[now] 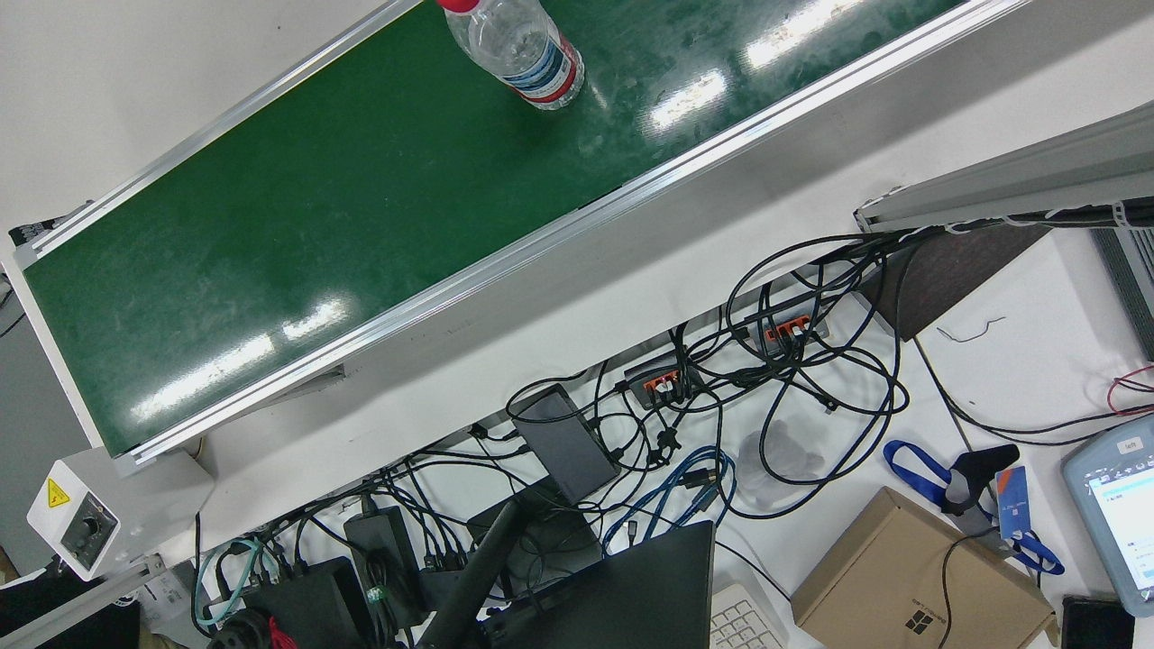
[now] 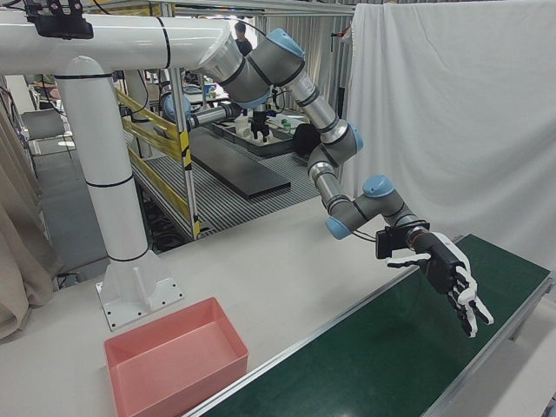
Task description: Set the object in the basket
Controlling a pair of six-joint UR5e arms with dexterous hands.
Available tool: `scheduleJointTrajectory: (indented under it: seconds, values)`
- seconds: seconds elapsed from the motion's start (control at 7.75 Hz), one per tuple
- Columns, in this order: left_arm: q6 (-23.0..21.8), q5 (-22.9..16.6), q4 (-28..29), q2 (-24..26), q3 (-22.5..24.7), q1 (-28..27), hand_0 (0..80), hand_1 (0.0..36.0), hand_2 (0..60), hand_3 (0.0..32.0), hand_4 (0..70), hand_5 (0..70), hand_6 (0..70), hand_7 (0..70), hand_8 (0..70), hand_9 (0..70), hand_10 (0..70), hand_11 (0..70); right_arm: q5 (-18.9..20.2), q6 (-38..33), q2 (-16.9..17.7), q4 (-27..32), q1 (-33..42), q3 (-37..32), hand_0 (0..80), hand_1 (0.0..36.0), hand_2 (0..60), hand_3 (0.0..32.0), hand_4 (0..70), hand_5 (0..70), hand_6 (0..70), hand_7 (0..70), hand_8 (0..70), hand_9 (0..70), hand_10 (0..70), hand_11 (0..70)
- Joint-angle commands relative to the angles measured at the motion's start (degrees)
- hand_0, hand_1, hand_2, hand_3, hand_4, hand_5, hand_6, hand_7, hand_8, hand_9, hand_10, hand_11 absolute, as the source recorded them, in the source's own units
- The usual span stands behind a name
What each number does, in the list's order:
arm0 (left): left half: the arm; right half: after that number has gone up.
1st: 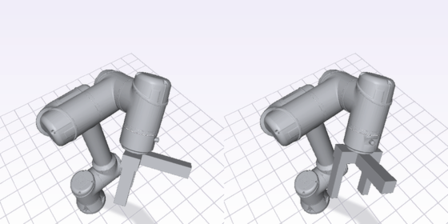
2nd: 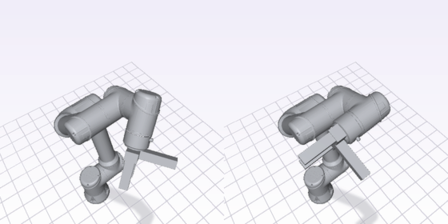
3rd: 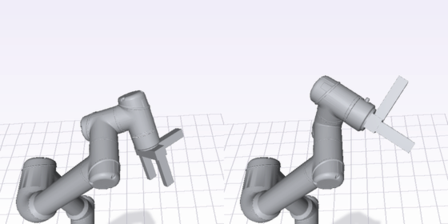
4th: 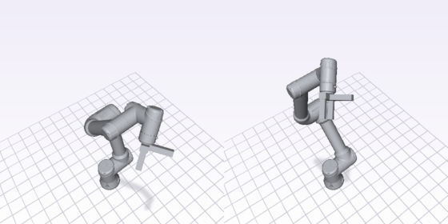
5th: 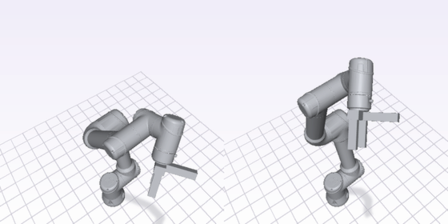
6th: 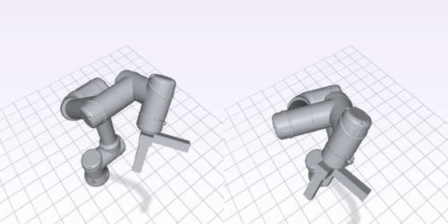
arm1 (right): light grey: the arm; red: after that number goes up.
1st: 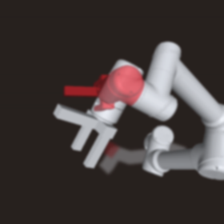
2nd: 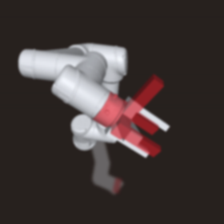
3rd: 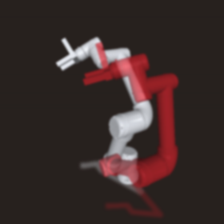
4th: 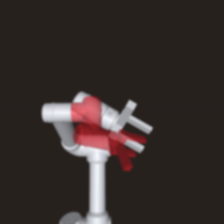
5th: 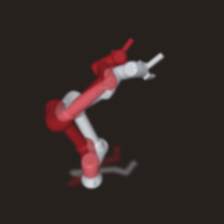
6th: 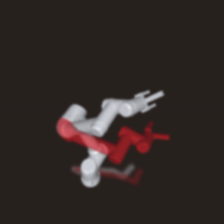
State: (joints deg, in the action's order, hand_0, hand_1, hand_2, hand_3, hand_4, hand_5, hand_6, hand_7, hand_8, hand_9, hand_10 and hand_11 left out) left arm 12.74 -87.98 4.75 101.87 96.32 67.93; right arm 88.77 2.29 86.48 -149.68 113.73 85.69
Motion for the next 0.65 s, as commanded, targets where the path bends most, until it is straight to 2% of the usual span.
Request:
scheduleJointTrajectory:
  seconds: [0.0, 0.52]
  values:
    - [0.0, 0.0, 0.0, 0.0, 0.0, -0.1, 59.8, 18.6, 0.0, 6.2, 5.0, 35.0, 6.2, 5.0, 12.1, 11.6, 5.5, 10.1, 0.0, 0.0, -0.1, 0.0, 0.0, -0.1, 0.0, 0.0, 0.0, 0.0, 0.0, 0.0, 0.0, 0.0, 0.0, 0.0, 0.0, 0.0]
    - [0.0, 0.0, 0.0, 0.0, 0.0, 0.0, 59.7, 19.0, 0.0, 5.6, 8.0, 35.6, 7.4, 5.7, 14.3, 12.8, 6.4, 11.4, 0.0, 0.1, -0.1, 0.0, 0.0, -0.1, 0.0, 0.0, 0.0, 0.0, 0.0, 0.0, 0.0, 0.0, 0.0, 0.0, 0.0, 0.0]
